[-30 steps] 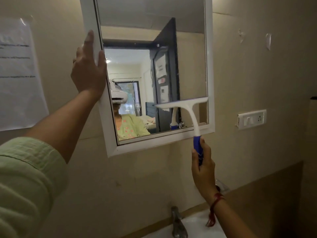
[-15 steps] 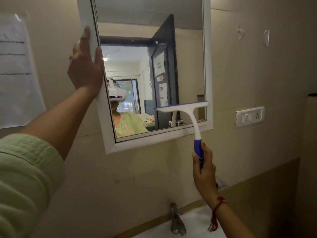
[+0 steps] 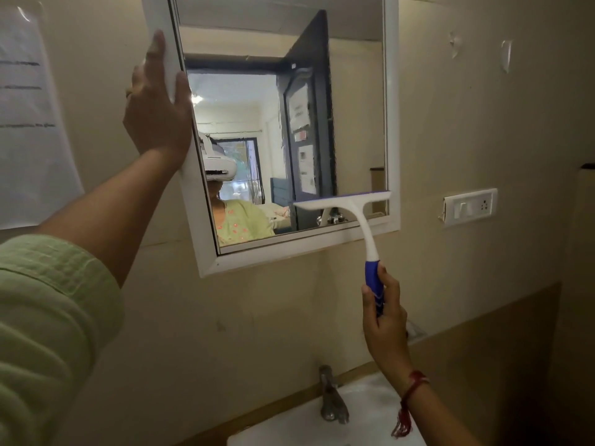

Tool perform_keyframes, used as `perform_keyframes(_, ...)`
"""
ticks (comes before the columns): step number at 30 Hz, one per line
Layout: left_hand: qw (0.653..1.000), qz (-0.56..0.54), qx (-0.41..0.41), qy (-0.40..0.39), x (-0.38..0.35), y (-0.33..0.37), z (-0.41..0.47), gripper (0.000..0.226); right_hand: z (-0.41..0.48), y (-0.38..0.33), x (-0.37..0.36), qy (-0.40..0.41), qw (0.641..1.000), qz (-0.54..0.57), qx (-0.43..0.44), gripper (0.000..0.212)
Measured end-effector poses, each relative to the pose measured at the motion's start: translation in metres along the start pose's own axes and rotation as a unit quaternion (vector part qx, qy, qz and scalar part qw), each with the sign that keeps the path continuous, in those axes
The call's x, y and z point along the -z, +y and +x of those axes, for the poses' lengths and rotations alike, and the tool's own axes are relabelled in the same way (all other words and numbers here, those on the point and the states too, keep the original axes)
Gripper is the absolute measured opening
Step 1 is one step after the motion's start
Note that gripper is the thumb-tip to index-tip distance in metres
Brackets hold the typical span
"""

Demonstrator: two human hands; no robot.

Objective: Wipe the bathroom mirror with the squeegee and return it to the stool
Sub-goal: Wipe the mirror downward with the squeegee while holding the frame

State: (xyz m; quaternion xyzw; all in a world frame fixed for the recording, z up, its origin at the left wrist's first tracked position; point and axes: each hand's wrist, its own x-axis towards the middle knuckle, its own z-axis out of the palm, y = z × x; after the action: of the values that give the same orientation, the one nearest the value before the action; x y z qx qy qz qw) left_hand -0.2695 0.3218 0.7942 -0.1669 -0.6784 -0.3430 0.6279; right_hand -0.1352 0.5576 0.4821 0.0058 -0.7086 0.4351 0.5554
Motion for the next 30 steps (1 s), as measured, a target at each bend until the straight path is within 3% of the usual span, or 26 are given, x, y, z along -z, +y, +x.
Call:
perform_keyframes(17, 1.0, 0.0, -0.006, -0.003, -0.001, -0.002, 0.0, 0.052, -0.031, 0.005, 0.01, -0.019, 0.999, -0.005, -0.046, 0.041)
perform_keyframes(30, 1.0, -0.011, 0.0, 0.006, -0.001, -0.002, 0.001, 0.052, -0.019, -0.006, 0.011, -0.016, 0.999, -0.013, -0.034, 0.038)
